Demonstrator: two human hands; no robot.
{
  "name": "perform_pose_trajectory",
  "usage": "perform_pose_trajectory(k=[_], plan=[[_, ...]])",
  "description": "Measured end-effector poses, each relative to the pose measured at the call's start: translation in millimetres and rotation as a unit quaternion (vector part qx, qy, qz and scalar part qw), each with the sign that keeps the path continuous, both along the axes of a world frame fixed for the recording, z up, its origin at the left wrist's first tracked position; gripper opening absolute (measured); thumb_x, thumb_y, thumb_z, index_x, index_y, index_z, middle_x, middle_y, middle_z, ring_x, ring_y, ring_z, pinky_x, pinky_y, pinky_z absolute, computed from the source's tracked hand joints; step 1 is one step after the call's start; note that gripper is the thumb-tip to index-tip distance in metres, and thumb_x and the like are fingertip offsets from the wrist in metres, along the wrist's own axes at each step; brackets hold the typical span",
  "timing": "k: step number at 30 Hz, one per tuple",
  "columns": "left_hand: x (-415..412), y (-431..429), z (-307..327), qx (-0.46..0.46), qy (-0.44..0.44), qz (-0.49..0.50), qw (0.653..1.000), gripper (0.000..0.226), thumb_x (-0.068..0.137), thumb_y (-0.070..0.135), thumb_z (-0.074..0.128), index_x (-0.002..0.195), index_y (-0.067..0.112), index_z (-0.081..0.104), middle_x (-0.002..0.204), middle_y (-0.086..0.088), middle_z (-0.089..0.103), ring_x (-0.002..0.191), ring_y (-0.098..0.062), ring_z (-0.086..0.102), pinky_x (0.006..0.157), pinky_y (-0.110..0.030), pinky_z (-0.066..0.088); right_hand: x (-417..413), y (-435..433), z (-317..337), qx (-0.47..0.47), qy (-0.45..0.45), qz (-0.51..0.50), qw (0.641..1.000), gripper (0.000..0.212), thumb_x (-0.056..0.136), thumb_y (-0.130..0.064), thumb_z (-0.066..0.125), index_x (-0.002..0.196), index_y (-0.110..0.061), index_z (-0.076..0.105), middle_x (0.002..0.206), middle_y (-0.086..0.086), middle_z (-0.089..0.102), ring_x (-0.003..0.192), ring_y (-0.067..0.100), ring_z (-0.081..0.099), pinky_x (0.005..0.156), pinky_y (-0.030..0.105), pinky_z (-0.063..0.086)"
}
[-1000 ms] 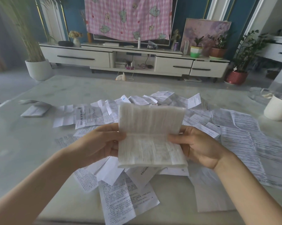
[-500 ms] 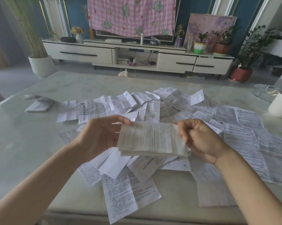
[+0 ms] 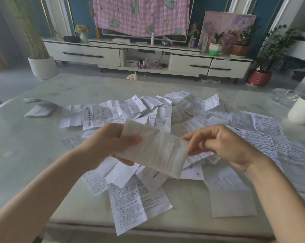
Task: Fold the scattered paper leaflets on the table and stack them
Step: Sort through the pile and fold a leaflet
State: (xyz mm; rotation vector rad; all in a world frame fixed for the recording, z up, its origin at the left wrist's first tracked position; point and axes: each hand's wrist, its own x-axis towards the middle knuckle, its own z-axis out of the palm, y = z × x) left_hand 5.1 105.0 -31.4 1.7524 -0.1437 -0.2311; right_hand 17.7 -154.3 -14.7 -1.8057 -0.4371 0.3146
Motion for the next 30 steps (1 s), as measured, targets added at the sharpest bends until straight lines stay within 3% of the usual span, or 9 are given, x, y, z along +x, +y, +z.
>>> perform_pose_trajectory(k=[3, 6, 10, 13, 15, 18, 22, 26, 30], plan=[[-2, -7, 5, 0.020, 0.003, -0.064, 0.998, 0.015, 0.078, 0.020, 0.070, 0.083, 0.006, 0.069, 0.071, -0.009, 0.071, 0.057, -0.029, 0.067, 0.050, -0.030, 0.056, -3, 11, 9, 0.010, -0.005, -0.032, 0.999, 0.019, 0.092, -0.010, 0.049, 0.096, -0.007, 0.067, 0.101, 0.005, 0.073, 0.094, 0.017, 0.069, 0.080, 0.021, 0.055], [-4, -21, 3, 0.052, -0.002, -0.090, 0.995, 0.005, 0.082, 0.014, 0.064, 0.081, 0.010, 0.068, 0.071, -0.007, 0.072, 0.055, -0.031, 0.067, 0.052, -0.032, 0.057, -6, 31, 3, -0.103, -0.001, 0.029, 0.994, 0.035, 0.083, -0.040, 0.054, 0.103, -0.015, 0.069, 0.101, 0.000, 0.073, 0.094, 0.006, 0.067, 0.080, 0.015, 0.051], [-1, -24, 1, 0.098, -0.013, -0.094, 0.991, 0.013, 0.079, 0.018, 0.072, 0.089, 0.010, 0.069, 0.079, -0.006, 0.072, 0.068, -0.026, 0.070, 0.062, -0.036, 0.059, -10, 40, -4, -0.113, -0.031, 0.008, 0.993, 0.022, 0.088, -0.027, 0.059, 0.094, -0.010, 0.073, 0.090, 0.002, 0.074, 0.083, 0.012, 0.070, 0.075, 0.019, 0.053], [1, -27, 2, 0.150, -0.095, -0.063, 0.982, 0.061, 0.065, 0.064, 0.070, 0.084, 0.006, 0.067, 0.073, -0.010, 0.063, 0.067, -0.021, 0.059, 0.066, -0.036, 0.047, -10, 38, -6, -0.124, -0.035, 0.001, 0.992, 0.023, 0.088, -0.028, 0.060, 0.092, -0.009, 0.074, 0.084, 0.002, 0.074, 0.074, 0.005, 0.065, 0.066, 0.016, 0.049], [1, -35, 0, 0.121, -0.119, -0.019, 0.985, 0.066, 0.064, 0.072, 0.059, 0.076, 0.008, 0.066, 0.067, -0.003, 0.053, 0.065, -0.013, 0.048, 0.066, -0.031, 0.036, -11, 42, -8, -0.135, -0.047, 0.006, 0.990, 0.025, 0.089, -0.028, 0.060, 0.094, -0.007, 0.073, 0.090, 0.009, 0.073, 0.078, 0.009, 0.065, 0.071, 0.025, 0.050], [3, -48, -2, 0.092, -0.127, 0.078, 0.985, 0.038, 0.076, 0.058, 0.059, 0.059, 0.025, 0.068, 0.061, 0.008, 0.058, 0.061, -0.003, 0.051, 0.066, -0.025, 0.039, -11, 45, -10, -0.127, -0.059, -0.011, 0.990, 0.022, 0.090, -0.025, 0.059, 0.094, -0.009, 0.074, 0.090, 0.007, 0.074, 0.085, 0.016, 0.069, 0.075, 0.029, 0.051], [3, -52, -5, 0.097, -0.148, 0.122, 0.977, 0.047, 0.067, 0.063, 0.053, 0.053, 0.018, 0.060, 0.053, 0.004, 0.050, 0.052, -0.006, 0.045, 0.056, -0.026, 0.037, -11, 47, -9, -0.115, -0.068, -0.021, 0.991, 0.026, 0.091, -0.025, 0.058, 0.090, -0.002, 0.071, 0.091, 0.022, 0.068, 0.073, 0.015, 0.058, 0.069, 0.030, 0.045], [6, -51, -8, 0.112, -0.196, 0.152, 0.962, 0.034, 0.072, 0.040, 0.072, 0.050, 0.021, 0.054, 0.043, 0.011, 0.045, 0.044, -0.001, 0.041, 0.046, -0.015, 0.032, -13, 50, -10, -0.082, -0.058, -0.024, 0.995, 0.029, 0.091, -0.023, 0.058, 0.092, 0.004, 0.068, 0.095, 0.028, 0.066, 0.079, 0.035, 0.064, 0.074, 0.044, 0.048], [9, -40, 1, 0.140, -0.241, 0.141, 0.950, 0.032, 0.068, 0.031, 0.076, 0.048, 0.023, 0.053, 0.042, 0.013, 0.046, 0.042, -0.001, 0.041, 0.043, -0.011, 0.031, -14, 49, -11, -0.044, -0.031, -0.003, 0.999, 0.029, 0.091, -0.020, 0.057, 0.087, 0.006, 0.068, 0.078, 0.018, 0.068, 0.069, 0.017, 0.058, 0.064, 0.027, 0.045]])
